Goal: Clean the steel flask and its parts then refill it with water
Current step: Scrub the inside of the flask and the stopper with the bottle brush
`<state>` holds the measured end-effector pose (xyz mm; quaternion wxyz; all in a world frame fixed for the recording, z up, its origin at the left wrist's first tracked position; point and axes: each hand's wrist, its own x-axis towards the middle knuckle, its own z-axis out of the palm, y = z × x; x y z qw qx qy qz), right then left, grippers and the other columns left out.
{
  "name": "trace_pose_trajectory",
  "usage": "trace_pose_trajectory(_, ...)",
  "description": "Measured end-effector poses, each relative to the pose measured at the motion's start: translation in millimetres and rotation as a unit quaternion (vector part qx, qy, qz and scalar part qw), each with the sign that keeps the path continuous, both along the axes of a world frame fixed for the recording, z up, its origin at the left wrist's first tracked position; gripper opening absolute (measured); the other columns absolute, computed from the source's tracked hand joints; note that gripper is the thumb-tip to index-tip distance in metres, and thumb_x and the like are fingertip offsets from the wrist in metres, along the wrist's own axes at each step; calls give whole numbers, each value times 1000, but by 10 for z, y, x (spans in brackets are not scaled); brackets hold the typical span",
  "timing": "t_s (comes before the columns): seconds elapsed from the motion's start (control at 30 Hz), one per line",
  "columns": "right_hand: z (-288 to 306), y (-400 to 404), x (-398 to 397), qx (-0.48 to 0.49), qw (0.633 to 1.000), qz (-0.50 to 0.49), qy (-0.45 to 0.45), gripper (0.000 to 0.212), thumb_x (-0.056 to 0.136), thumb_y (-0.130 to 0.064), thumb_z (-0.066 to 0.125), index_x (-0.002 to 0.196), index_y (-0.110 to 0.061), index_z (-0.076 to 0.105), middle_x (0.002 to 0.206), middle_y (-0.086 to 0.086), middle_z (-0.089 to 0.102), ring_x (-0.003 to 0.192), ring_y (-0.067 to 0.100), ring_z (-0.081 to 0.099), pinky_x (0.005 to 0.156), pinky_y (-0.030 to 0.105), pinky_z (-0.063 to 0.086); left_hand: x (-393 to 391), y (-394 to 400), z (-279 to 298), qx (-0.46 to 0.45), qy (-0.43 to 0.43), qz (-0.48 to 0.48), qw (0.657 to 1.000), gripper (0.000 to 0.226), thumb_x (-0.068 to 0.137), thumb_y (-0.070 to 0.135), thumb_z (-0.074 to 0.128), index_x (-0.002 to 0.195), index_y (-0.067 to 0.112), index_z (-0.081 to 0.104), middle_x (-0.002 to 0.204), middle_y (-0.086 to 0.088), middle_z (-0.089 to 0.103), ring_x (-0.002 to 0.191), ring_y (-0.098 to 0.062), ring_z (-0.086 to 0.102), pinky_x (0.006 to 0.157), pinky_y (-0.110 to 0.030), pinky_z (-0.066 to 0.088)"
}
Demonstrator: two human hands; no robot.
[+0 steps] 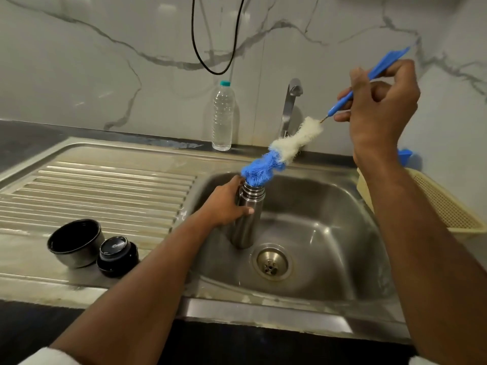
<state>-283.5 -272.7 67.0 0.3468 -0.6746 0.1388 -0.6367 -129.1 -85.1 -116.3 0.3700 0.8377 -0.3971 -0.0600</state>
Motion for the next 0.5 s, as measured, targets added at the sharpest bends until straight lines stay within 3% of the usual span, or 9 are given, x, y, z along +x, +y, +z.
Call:
trace_pose_trajectory(0.2, -15, 192, 78, -91, 996, -12, -9, 30, 105, -38, 59, 106, -15, 42, 66, -6, 69, 59, 11, 73, 58, 39, 61, 18, -1, -9, -16, 14, 20, 1000, 84, 75, 24, 94, 146, 21, 49, 133, 1, 71, 120, -20, 67, 109, -45, 51)
trace_pose_trajectory(0.33, 11, 136, 83, -100, 993, -44, 41, 36, 103, -40, 60, 110, -7, 49, 71, -10, 70, 64, 6, 74, 65, 38, 63, 48, 13, -2, -13, 16, 4, 1000, 88, 74, 20, 94, 150, 22, 49, 133, 1, 71, 121, -20, 67, 111, -46, 50)
trace_pose_trajectory(0.43, 151, 141, 103, -115, 988, -33, 97, 39, 101, -36, 67, 117, -3, 52, 80, -13, 67, 68, 3, 74, 63, 30, 63, 27, 4, 2, -5, 25, -8, 1000, 86, 75, 17, 93, 150, 23, 52, 133, 1, 71, 123, -19, 66, 113, -45, 49)
trace_pose_trajectory(0.5, 306, 203, 172, -132, 981, -15, 139, 39, 97, -34, 72, 117, -7, 54, 88, -7, 69, 73, 9, 76, 64, 29, 64, 31, -19, -14, -3, 26, -14, 1000, 81, 73, 18, 94, 145, 24, 56, 127, 3, 73, 117, -17, 68, 110, -46, 51)
